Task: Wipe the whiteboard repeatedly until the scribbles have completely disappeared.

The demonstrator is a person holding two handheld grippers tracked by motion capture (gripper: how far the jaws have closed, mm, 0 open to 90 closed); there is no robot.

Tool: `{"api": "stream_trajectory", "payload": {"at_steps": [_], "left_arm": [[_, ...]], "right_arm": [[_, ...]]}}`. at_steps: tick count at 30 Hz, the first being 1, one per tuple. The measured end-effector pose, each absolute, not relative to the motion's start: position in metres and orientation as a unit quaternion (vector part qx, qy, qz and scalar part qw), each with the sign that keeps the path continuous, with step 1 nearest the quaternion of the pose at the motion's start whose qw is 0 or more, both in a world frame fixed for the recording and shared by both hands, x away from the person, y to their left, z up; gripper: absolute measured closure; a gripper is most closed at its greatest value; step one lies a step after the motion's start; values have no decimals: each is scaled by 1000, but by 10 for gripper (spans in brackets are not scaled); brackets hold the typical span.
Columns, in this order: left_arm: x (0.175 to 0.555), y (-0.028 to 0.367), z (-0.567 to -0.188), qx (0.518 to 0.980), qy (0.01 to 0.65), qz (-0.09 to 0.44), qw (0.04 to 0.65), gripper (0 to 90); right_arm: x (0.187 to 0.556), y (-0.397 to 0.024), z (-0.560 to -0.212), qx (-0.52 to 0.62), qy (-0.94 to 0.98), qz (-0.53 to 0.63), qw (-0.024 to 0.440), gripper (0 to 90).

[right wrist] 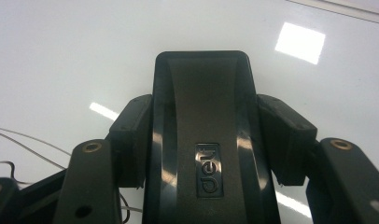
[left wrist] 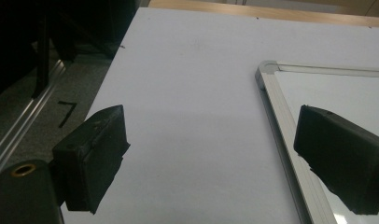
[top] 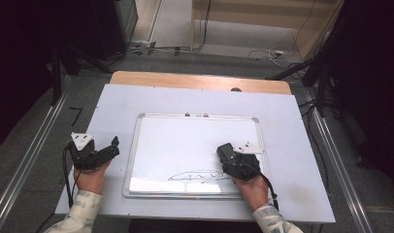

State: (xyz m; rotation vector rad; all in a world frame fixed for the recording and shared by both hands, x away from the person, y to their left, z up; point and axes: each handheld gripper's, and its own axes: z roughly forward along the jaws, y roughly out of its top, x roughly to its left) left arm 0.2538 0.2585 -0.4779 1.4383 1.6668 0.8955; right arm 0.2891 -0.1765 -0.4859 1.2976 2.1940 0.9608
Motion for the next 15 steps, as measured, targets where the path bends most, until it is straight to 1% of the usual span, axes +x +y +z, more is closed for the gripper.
{"api": "stream_trajectory", "payload": {"at_steps": [15], "left_arm": [[254,258,-478,563,650,348,372,100]], "right_arm": [[289,-175,-492,450,798,341,211,389]]}}
